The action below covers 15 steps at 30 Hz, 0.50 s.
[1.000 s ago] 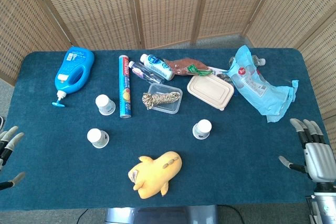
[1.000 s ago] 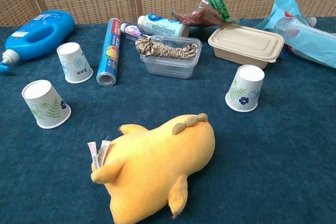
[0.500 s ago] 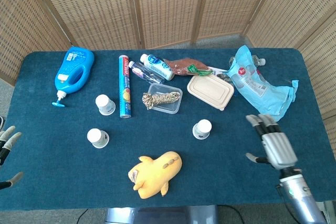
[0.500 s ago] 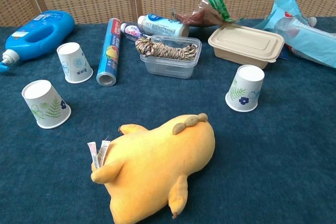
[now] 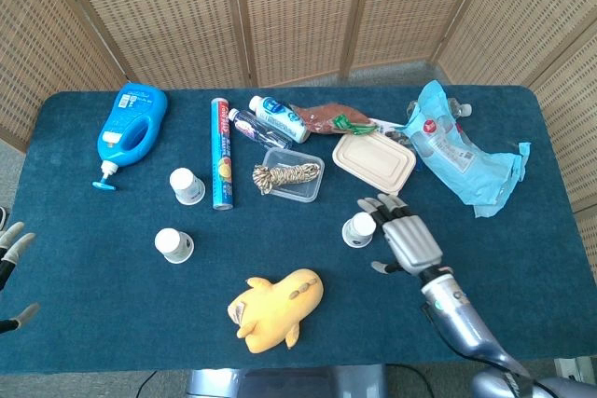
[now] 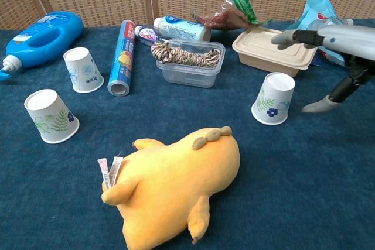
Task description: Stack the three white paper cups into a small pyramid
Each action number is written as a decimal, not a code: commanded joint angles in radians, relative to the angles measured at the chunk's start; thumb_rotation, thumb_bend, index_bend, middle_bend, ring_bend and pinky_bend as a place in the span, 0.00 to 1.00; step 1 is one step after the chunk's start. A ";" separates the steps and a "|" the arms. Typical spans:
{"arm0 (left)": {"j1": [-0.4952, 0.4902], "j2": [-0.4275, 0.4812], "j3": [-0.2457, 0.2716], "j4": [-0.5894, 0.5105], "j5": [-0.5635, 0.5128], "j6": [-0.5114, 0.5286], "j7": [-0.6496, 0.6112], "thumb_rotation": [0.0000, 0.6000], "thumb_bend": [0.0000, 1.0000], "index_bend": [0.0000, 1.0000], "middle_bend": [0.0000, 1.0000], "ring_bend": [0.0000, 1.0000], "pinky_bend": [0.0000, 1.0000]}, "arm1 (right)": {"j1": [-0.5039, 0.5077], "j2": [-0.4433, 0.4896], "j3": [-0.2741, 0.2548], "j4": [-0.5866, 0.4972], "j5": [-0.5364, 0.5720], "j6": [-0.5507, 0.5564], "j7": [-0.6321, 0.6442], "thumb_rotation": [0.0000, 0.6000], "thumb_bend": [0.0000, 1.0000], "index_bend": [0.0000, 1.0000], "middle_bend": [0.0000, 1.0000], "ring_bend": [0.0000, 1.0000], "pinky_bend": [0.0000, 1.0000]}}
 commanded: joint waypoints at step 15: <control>-0.019 -0.005 -0.014 0.000 -0.045 -0.043 0.006 1.00 0.25 0.00 0.00 0.00 0.00 | 0.084 -0.151 -0.004 0.208 0.032 -0.017 0.037 1.00 0.07 0.15 0.26 0.16 0.23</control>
